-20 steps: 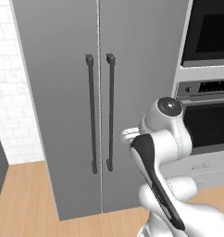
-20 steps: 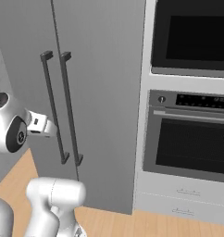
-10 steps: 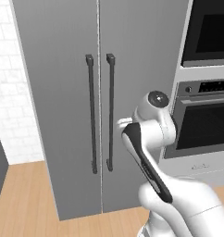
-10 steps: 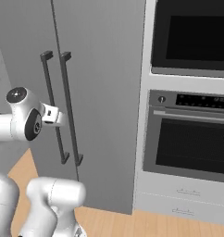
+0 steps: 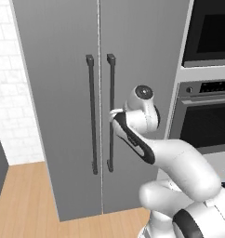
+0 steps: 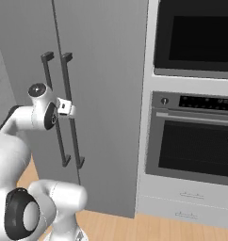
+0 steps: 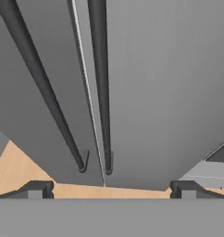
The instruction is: Take the strawberry from the fridge and place it on top of the pancake, located on the dining counter.
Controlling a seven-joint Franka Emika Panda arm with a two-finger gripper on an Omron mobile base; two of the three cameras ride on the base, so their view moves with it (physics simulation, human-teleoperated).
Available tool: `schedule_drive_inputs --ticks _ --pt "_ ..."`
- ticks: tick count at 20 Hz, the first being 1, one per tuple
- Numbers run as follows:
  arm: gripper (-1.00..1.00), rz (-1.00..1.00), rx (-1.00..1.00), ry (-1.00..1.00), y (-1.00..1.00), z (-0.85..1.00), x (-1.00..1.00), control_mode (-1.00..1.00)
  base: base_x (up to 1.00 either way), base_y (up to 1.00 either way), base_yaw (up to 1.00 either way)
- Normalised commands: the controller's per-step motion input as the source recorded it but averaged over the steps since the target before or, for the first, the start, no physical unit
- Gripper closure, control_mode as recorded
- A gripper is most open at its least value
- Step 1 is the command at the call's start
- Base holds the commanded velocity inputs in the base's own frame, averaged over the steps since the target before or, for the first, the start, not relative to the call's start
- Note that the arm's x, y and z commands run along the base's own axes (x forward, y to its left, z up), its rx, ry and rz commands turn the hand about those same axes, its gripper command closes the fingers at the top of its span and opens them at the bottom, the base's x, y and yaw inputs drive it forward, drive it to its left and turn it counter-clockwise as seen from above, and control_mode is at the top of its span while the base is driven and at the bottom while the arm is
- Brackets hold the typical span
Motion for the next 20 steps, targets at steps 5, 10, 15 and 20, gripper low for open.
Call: schedule_drive_inputs --ticks 5,10,15,20 --pt "-1.0 0.0 0.0 0.0 0.12 -0.07 0.78 -1.0 0.0 0.0 0.0" --pt "-1.0 0.0 0.0 -0.02 0.21 -0.14 0.7 -1.0 0.0 0.0 0.0" --pt "-1.0 0.0 0.0 -0.04 0.08 -0.17 0.58 -1.0 0.0 0.0 0.0" --pt "-1.0 0.0 0.0 -0.06 0.01 -0.26 0.58 -1.0 0.0 0.0 0.0"
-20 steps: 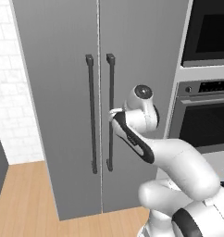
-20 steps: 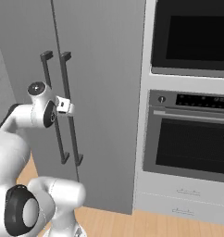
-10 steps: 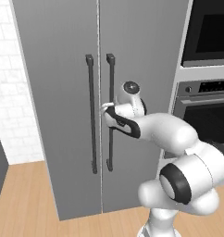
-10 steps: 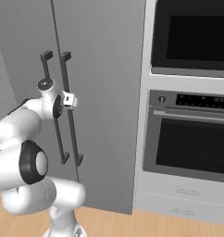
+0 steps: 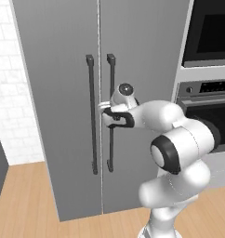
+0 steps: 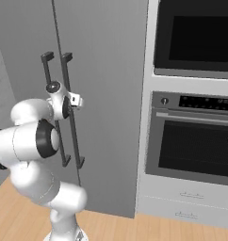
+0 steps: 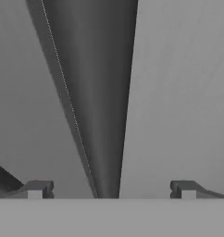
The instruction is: Take the strawberry from the fridge and place it on top of the pancake, located on the dining counter.
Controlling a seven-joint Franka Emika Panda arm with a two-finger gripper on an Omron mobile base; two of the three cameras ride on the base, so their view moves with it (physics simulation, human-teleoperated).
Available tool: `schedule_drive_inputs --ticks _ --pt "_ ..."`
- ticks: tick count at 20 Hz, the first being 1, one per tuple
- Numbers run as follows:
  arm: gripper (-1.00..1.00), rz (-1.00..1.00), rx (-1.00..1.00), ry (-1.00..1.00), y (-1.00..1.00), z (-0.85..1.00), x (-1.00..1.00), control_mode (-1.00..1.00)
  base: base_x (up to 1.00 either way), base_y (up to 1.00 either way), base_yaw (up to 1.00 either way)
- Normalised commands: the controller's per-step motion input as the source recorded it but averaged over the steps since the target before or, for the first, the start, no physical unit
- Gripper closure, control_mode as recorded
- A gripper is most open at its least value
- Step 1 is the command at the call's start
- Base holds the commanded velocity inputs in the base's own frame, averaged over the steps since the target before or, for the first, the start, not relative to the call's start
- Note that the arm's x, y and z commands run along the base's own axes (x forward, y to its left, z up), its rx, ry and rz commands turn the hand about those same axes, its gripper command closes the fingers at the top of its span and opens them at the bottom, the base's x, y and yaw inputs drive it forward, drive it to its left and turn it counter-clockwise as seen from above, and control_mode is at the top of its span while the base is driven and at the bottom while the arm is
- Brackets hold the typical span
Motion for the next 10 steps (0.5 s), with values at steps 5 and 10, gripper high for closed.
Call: schedule_drive_inputs --ticks 5,10 --pt "-1.0 0.0 0.0 -0.15 0.04 -0.34 0.5 -1.0 0.0 0.0 0.0" --pt "-1.0 -0.02 0.0 -0.13 0.08 -0.3 0.67 -1.0 0.0 0.0 0.0"
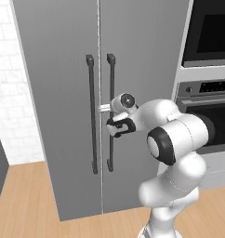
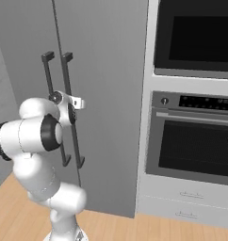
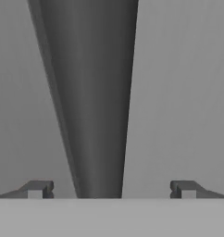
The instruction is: Take the strawberry from the fridge and place it on top of the pancake, located on the dining counter.
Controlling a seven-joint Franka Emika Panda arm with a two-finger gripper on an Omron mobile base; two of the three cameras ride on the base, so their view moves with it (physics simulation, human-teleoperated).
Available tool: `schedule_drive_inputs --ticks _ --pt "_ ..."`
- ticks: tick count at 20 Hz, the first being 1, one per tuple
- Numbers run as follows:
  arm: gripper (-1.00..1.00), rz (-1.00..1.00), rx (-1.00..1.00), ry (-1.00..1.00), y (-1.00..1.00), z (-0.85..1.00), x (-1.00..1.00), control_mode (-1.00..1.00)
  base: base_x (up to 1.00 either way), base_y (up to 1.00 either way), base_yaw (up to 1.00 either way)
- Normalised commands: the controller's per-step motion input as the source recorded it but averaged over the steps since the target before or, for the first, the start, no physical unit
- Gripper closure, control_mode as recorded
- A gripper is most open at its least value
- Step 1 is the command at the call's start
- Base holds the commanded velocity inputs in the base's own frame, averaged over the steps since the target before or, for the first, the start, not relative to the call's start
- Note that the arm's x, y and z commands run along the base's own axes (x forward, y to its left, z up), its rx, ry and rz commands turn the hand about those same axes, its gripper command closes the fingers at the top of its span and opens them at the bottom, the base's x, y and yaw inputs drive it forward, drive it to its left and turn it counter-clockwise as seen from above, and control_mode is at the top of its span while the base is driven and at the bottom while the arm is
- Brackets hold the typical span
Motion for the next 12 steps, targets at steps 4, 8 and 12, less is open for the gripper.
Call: schedule_drive_inputs --ticks 4,8,12 --pt "1.0 -0.08 0.0 0.0 0.05 -0.12 0.79 -1.0 0.0 0.0 0.0" --pt "1.0 -0.19 0.0 0.19 -0.63 -0.11 0.19 -1.0 0.0 0.0 0.0" --pt "1.0 -0.28 0.01 0.14 -1.0 -0.32 -0.12 -1.0 0.0 0.0 0.0"
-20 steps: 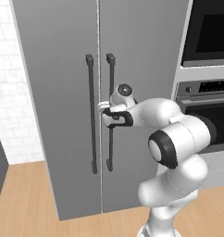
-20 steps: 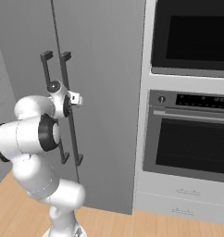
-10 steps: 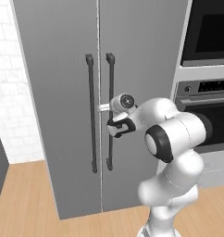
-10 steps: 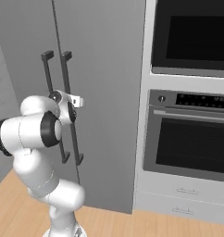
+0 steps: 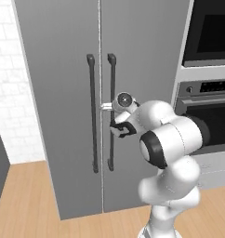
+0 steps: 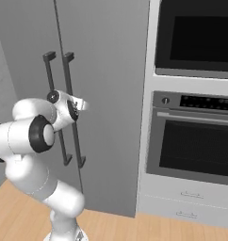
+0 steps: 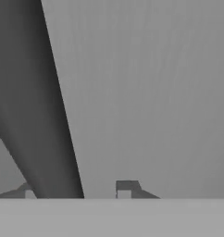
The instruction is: Take the strawberry from the fridge and place it on top of the pancake, located on the dining counter.
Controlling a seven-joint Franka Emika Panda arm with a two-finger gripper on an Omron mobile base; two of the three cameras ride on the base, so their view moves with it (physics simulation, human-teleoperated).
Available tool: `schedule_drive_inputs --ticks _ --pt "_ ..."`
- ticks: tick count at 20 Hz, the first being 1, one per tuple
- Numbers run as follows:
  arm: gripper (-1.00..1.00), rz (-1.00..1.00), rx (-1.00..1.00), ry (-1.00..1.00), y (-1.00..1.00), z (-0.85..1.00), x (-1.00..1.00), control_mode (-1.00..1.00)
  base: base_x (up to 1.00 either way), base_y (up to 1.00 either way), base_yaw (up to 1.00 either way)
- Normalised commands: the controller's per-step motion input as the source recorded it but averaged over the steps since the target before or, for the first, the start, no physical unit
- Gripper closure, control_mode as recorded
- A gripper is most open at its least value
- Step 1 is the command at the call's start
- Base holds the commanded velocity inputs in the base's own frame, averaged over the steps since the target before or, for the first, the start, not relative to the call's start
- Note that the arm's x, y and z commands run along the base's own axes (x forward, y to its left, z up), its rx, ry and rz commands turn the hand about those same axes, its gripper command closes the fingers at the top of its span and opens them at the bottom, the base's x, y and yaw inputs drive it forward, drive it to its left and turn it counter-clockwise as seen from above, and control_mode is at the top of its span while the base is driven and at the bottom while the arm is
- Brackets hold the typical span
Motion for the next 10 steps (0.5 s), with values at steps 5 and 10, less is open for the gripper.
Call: schedule_drive_inputs --ticks 5,10 --pt "1.0 -0.27 0.02 0.07 -1.0 -0.35 -0.34 -1.0 0.0 0.0 0.0" --pt "1.0 -0.11 0.03 -0.04 -1.0 -0.44 -0.53 -1.0 0.0 0.0 0.0"
